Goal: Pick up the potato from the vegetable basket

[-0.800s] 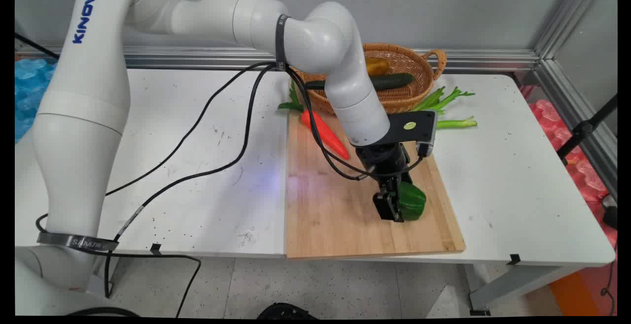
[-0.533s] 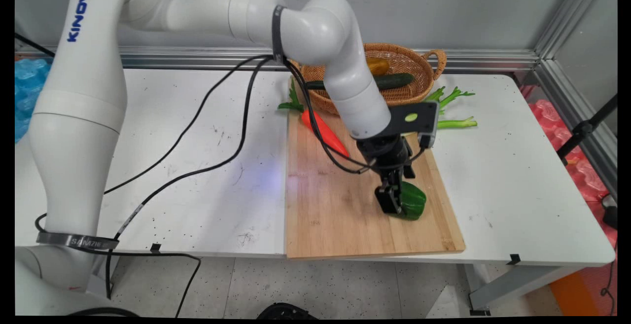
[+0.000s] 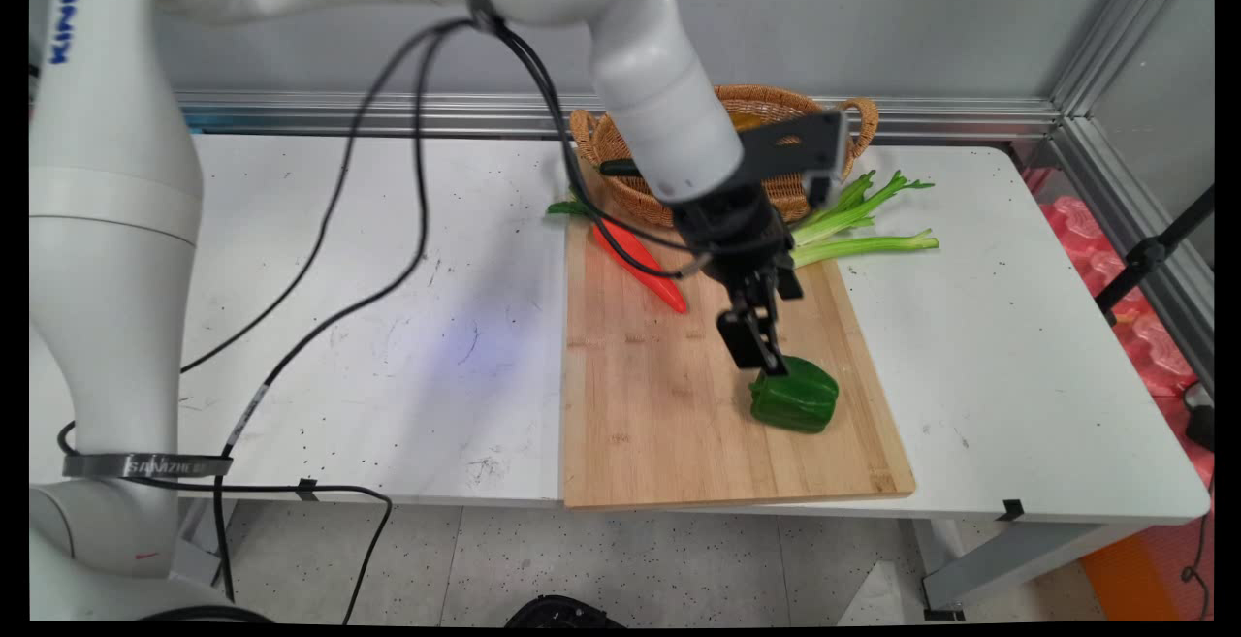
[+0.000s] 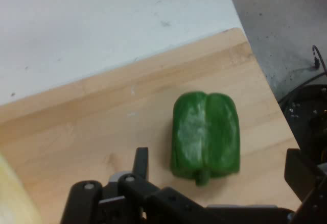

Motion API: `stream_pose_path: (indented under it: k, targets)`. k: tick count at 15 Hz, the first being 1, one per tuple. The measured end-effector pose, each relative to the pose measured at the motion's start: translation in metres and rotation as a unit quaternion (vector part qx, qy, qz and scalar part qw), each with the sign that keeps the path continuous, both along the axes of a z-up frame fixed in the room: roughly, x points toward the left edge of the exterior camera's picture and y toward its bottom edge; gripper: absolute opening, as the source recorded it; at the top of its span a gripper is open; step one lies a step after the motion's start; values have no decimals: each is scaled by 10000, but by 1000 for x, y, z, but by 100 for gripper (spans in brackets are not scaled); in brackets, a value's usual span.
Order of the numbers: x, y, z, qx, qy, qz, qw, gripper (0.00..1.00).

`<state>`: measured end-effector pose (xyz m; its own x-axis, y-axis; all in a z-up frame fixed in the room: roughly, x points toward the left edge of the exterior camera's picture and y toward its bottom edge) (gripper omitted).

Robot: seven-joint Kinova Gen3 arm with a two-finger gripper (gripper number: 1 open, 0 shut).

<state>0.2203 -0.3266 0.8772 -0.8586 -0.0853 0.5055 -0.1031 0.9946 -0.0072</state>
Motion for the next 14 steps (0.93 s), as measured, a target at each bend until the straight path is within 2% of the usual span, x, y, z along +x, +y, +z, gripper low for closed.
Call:
stream_pose_path:
  k: [5,8,12,14]
  targets:
    - [46,7,42,80,-96,375,9992,100]
    - [76,9,60,133,-173,657,9976,100]
    - [121,10,81,172,-264,1213,9921,100]
    - [143,10,90,196,-277,1549,9873,100]
